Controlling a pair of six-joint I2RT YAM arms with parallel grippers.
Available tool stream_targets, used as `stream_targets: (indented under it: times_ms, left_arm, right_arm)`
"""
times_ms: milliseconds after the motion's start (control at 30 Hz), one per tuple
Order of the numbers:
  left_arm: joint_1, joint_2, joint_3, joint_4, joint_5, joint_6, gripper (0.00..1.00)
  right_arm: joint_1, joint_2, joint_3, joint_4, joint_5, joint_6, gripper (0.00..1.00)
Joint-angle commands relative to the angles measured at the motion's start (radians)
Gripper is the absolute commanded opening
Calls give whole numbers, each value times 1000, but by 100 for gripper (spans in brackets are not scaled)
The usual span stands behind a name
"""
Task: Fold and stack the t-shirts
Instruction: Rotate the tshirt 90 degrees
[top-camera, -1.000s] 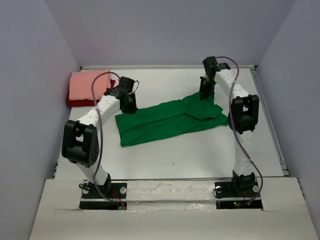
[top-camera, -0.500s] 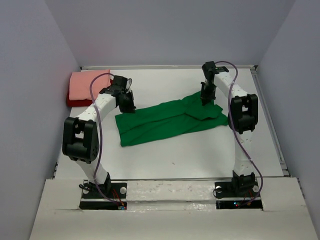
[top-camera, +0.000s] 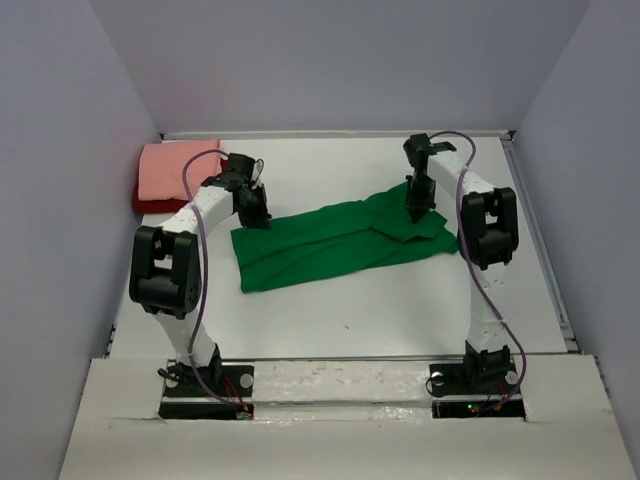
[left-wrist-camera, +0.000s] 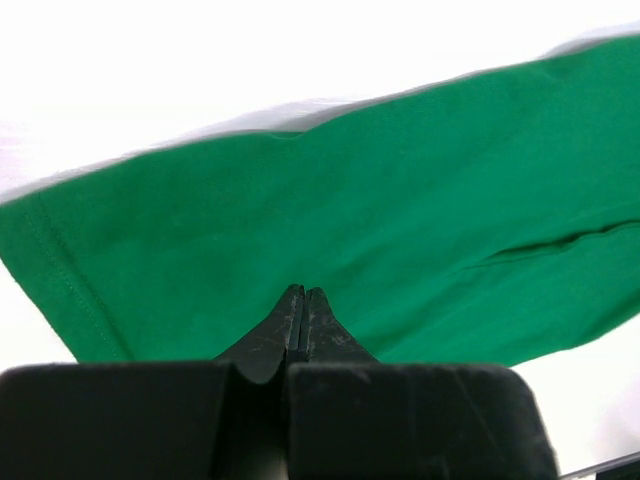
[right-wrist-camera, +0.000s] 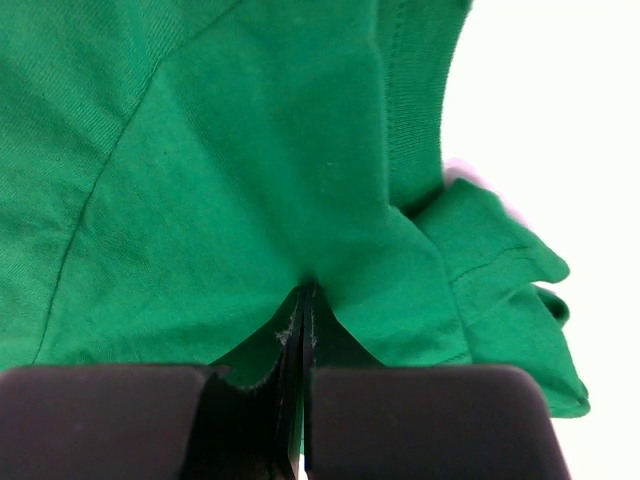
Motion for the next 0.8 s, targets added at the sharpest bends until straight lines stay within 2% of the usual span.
stream_targets:
  times_ms: [0, 233, 367, 767]
  left_arm:
    - [1, 10, -2, -29, -48, -31, 0]
    - [-11, 6, -30, -104, -246, -64, 0]
    - [-28, -23, -77, -104, -283, -82, 0]
    - [-57, 7, -196, -47, -233, -102, 0]
  right_arm:
    - [4, -63, 6, 22, 49, 11, 0]
    - [4, -43, 55, -4, 55, 6, 0]
    - [4, -49, 60, -4, 35, 14, 0]
    - [4, -40, 78, -19, 29, 3, 0]
